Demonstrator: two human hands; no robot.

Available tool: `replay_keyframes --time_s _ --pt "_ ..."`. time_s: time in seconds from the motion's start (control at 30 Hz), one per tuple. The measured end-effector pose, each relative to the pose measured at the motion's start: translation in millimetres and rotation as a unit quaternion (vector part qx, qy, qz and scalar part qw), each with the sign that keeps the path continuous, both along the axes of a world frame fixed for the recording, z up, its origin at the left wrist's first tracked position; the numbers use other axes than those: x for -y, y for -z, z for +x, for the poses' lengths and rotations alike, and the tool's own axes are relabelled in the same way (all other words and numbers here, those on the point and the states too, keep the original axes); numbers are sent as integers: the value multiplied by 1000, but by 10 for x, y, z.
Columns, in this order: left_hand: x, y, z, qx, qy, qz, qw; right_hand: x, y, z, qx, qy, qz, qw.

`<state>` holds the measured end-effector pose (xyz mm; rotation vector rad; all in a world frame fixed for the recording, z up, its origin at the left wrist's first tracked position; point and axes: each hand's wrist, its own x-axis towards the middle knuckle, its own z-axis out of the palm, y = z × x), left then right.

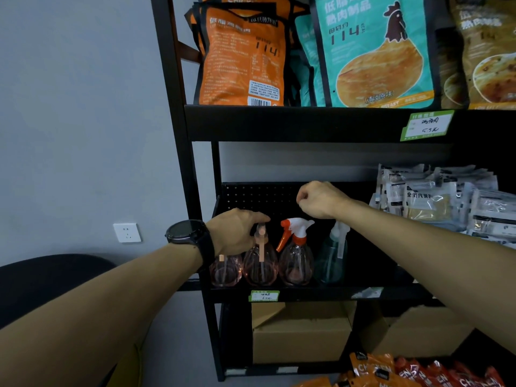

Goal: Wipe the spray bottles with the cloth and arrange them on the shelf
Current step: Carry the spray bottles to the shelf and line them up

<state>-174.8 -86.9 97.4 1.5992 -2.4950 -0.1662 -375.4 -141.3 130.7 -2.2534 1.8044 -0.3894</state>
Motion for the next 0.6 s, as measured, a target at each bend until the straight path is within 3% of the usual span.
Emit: replay_keyframes --time_s 0.23,0.6 --pt "-50 -53 40 -8 -21 -3 1000 -52 17 157 -69 42 132 988" --pt "-66 -50 115 -15 -29 0 999 -64 44 211 -63 12 153 986"
